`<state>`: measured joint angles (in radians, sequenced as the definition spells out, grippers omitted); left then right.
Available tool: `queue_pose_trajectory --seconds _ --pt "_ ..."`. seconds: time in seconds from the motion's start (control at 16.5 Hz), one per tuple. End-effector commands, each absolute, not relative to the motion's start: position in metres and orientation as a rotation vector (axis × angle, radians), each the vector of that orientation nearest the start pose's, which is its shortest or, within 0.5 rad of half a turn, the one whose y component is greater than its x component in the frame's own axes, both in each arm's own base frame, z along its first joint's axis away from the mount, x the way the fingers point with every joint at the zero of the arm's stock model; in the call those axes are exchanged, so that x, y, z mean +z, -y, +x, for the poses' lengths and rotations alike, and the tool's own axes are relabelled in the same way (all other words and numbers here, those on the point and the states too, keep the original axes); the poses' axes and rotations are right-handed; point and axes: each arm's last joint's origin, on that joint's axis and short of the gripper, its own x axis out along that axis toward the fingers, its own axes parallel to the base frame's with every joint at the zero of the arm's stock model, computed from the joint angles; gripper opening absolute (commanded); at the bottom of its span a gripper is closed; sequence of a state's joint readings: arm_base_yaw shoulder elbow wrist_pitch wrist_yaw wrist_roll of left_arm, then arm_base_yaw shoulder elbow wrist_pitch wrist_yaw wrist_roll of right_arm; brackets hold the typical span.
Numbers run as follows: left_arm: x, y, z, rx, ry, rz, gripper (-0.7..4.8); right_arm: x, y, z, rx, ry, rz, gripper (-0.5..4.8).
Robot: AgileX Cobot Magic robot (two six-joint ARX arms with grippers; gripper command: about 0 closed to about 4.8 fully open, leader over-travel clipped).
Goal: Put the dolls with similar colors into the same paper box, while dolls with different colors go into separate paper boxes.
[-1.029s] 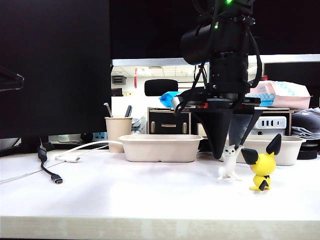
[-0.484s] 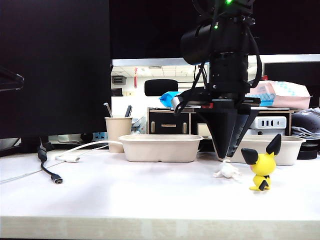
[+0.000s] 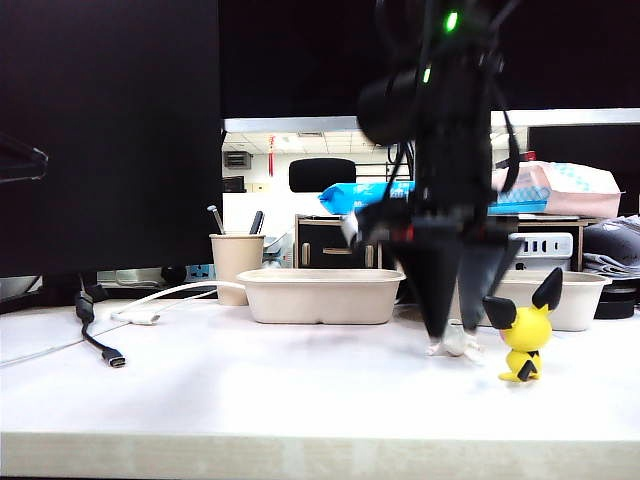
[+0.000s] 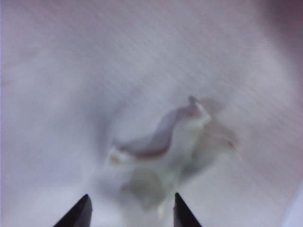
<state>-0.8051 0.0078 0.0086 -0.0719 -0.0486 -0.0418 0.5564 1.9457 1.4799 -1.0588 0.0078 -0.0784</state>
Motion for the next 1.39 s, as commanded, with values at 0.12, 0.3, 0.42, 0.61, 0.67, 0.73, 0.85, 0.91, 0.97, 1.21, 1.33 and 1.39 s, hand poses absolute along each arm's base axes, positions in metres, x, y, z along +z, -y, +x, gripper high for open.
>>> queue_pose_trajectory --seconds 0.12,0.3,0.42,0.61,0.67,0.73,0.85,0.91,0.97,1.21,1.33,1.39 --pt "0.159 0.069 0.068 -0.759 -0.079 -0.010 -0.05 0.188 -0.195 0.318 0.413 -1.446 -0.491 2.26" --pt "0.159 0.069 0.068 -0.759 -0.079 -0.010 -0.05 0.188 -0.196 0.319 0.402 -1.440 -0.470 2.26" --pt "0.159 0.069 0.068 -0.759 -0.079 -0.010 -0.05 0.189 -0.197 0.319 0.391 -1.446 -0.411 2.43" --pt "0.159 0.069 0.068 -0.759 -0.079 -0.010 -0.05 0.189 -0.199 0.320 0.410 -1.439 -0.354 2.47" --pt "0.159 0.069 0.068 -0.759 -0.079 -0.010 -0.05 0.189 -0.199 0.320 0.400 -1.444 -0.340 2.90" --pt "0.159 0.069 0.068 -0.759 -0.079 -0.010 -0.05 0.189 -0.200 0.320 0.400 -1.443 -0.332 3.11" --pt "0.159 0.069 0.068 -0.759 -0.079 -0.010 -0.05 0.189 -0.201 0.322 0.398 -1.427 -0.300 3.11" --pt "0.159 0.069 0.068 -0.759 -0.079 -0.010 -0.05 0.189 -0.202 0.323 0.397 -1.418 -0.293 3.11" --pt "0.159 0.069 0.068 -0.759 -0.079 -0.010 -0.05 0.190 -0.203 0.324 0.386 -1.405 -0.272 3.11" --pt "0.159 0.069 0.068 -0.759 -0.079 -0.010 -0.05 0.190 -0.205 0.328 0.362 -1.372 -0.217 3.11" --pt "0.159 0.069 0.068 -0.759 -0.079 -0.010 -0.05 0.191 -0.205 0.329 0.352 -1.360 -0.211 3.04" --pt "0.159 0.069 0.068 -0.759 -0.079 -0.010 -0.05 0.191 -0.205 0.329 0.345 -1.354 -0.215 3.04"
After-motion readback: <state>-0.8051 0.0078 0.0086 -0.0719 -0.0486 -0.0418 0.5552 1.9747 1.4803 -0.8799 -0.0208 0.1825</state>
